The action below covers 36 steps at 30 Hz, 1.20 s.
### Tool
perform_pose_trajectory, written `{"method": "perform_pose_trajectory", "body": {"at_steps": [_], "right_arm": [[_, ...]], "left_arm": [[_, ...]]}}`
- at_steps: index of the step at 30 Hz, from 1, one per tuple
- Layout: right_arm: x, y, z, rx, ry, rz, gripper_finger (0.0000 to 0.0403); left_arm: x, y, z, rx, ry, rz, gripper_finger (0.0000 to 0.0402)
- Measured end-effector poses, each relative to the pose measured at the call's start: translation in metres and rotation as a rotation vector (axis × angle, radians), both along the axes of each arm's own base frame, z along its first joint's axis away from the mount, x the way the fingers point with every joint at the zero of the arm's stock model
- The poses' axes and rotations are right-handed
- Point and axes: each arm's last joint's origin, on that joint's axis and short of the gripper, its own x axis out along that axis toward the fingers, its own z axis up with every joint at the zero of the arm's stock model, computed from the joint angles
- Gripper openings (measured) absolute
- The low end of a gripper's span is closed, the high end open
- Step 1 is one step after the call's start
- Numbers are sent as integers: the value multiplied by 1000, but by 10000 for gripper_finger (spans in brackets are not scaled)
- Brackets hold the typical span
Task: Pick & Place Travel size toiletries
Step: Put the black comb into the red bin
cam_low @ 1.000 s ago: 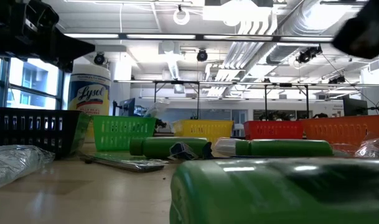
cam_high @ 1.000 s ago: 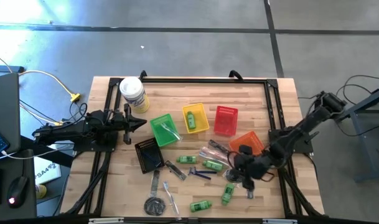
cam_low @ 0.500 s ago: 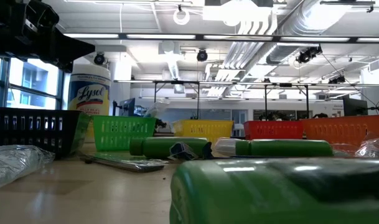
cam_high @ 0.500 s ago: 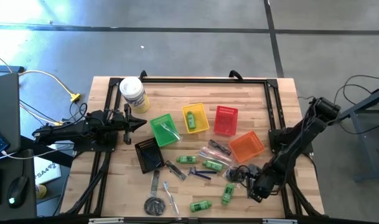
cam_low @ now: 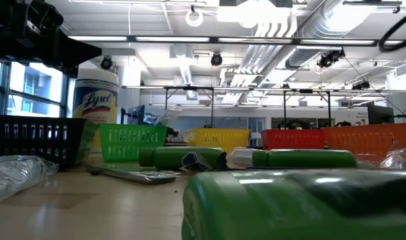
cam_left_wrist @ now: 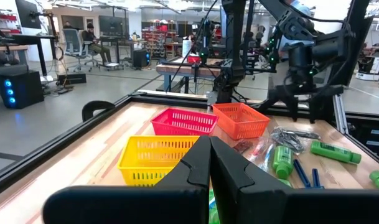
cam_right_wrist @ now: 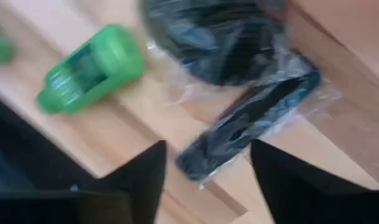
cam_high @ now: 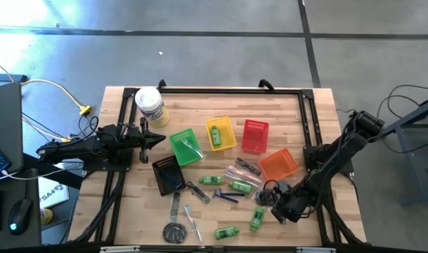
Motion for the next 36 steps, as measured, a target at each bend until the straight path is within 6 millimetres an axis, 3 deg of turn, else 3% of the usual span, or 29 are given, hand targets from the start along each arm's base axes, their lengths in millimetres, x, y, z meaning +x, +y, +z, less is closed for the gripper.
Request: {"method": "perform_pose_trajectory", "body": {"at_steps": [7, 16, 20, 30, 36], "right_arm": [[9, 4, -23, 42, 163, -33, 320], [14, 9, -51, -25, 226, -7, 319], [13, 9, -52, -61, 216, 15, 284], [9, 6, -54, -86, 241, 101, 108], [8, 9, -54, -86, 225, 116, 30]], "left_arm": [[0, 0, 0, 0, 0, 0, 0], [0, 0, 0, 3, 1, 0, 0], [0, 0, 0, 3, 0, 0, 0], [0, 0, 0, 3, -1, 0, 0], [0, 0, 0, 3, -1, 0, 0]]}}
